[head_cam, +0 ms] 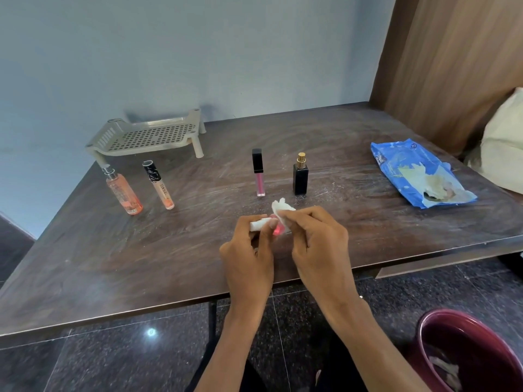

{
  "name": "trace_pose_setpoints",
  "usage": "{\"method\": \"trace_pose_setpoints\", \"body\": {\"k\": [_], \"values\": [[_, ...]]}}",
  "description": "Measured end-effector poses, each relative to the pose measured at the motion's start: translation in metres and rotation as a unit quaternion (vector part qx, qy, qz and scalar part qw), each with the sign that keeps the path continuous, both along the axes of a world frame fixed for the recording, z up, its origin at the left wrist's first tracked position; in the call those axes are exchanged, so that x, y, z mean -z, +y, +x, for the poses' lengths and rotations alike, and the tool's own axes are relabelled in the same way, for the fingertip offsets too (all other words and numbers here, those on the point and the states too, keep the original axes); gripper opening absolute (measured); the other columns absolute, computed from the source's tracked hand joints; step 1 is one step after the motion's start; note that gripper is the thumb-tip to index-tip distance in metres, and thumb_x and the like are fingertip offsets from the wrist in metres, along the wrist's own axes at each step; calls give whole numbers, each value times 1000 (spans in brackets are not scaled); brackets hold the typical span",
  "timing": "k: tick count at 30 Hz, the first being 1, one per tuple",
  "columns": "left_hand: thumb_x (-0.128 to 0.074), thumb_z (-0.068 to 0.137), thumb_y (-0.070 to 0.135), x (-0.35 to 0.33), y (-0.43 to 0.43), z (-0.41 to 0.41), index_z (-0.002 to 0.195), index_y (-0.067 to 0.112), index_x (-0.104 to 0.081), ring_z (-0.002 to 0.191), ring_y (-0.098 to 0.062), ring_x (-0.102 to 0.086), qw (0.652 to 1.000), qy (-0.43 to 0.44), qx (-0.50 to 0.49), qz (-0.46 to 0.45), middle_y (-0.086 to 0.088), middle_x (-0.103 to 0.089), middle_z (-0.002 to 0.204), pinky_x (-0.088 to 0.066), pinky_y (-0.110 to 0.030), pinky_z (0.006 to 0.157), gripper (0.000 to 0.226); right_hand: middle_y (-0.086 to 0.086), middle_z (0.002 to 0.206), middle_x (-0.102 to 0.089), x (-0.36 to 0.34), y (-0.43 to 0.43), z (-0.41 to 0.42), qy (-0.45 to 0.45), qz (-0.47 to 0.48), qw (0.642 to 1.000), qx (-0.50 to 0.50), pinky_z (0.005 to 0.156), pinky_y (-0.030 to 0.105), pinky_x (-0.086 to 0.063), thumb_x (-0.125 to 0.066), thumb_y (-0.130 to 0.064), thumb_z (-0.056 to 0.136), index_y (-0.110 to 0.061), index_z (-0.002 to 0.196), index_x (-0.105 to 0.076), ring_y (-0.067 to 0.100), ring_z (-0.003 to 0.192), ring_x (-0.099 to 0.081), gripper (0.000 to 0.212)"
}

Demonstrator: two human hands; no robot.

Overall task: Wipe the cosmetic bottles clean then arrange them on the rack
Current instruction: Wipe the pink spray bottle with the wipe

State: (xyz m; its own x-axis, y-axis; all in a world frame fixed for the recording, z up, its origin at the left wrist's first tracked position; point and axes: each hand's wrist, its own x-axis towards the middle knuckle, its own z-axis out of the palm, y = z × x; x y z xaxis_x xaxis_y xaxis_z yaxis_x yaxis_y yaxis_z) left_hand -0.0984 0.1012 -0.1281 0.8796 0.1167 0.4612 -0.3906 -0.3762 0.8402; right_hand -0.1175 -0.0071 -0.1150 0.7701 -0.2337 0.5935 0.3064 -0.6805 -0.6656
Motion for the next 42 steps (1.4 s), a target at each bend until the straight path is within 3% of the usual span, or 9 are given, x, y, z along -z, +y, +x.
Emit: {"method": "trace_pose_setpoints", "body": {"k": [6, 10, 14, 21, 27, 30, 34, 40, 42], "values": [[-54, 91, 54, -2, -3, -1, 94, 18, -62, 68, -7, -67, 1000, -22, 4, 12, 15, -67, 72, -47, -17, 45, 37, 1, 93, -63, 9, -17, 6, 36, -17, 996, 74, 74, 15, -48, -58, -12, 95, -11, 115, -71, 13, 86, -60, 24], [-54, 91, 52, -2, -1, 0, 93, 19, -60, 67, -1, -67, 1000, -11, 2, 3, 14, -68, 72, -44, -10, 48, 34, 3, 94, -63, 3, -5, 2, 31, -50, 997, 58, 72, 25, -51, -58, -6, 93, -9, 116, -70, 17, 87, -59, 26], [-53, 91, 52, -3, -1, 0, 90, 19, -60, 64, 1, -66, 1000, 5, 0, -11, 17, -65, 69, -44, -10, 48, 33, 1, 96, -64, -1, 8, -5, 10, -46, 999, 8, 71, 23, -53, -58, -10, 93, -11, 115, -71, 15, 89, -59, 25], [-64, 93, 38, -5, -4, -1, 89, 16, -63, 57, 2, -60, 1000, 8, 17, -1, 13, -63, 65, -37, -8, 47, 23, -2, 95, -63, 2, -1, 1, 3, 35, 999, -9, 74, 26, -54, -55, -16, 95, -14, 116, -71, 10, 86, -62, 26], [-71, 90, 38, -7, 3, -1, 92, 20, -65, 51, -7, -61, 998, 27, 29, -49, 11, -69, 66, -40, -17, 43, 18, 1, 92, -64, -3, -1, 4, 9, 28, 999, -29, 70, 28, -54, -54, -24, 95, -14, 118, -70, 11, 81, -63, 30], [-73, 87, 36, -9, 5, 0, 93, 21, -67, 61, 0, -69, 993, 52, 51, -88, 13, -74, 72, -49, -14, 55, 17, 0, 89, -63, -6, 1, 5, 14, 36, 999, -26, 67, 26, -52, -57, -23, 95, -16, 117, -70, 9, 77, -62, 26], [-76, 85, 33, -6, 12, 5, 100, 23, -70, 81, -14, -77, 982, 88, 108, -132, 2, -78, 88, -62, -41, 77, 19, 0, 86, -60, -9, 3, 10, 35, 24, 999, -15, 66, 29, -54, -58, -18, 97, -15, 111, -72, 9, 73, -61, 20], [-70, 92, 28, -4, 11, 6, 99, 28, -72, 82, -12, -76, 985, 80, 91, -121, 5, -78, 85, -62, -42, 78, 7, 0, 87, -59, -8, 1, 13, 40, -14, 999, -4, 65, 22, -51, -58, -18, 96, -15, 111, -73, 9, 74, -58, 21], [-68, 93, 34, -2, 11, 6, 97, 27, -72, 82, -11, -76, 988, 79, 78, -108, 5, -78, 84, -62, -43, 78, 9, 0, 87, -58, -2, -3, 12, 42, -26, 999, 19, 64, 13, -46, -58, -18, 96, -15, 112, -73, 9, 74, -57, 22]]}}
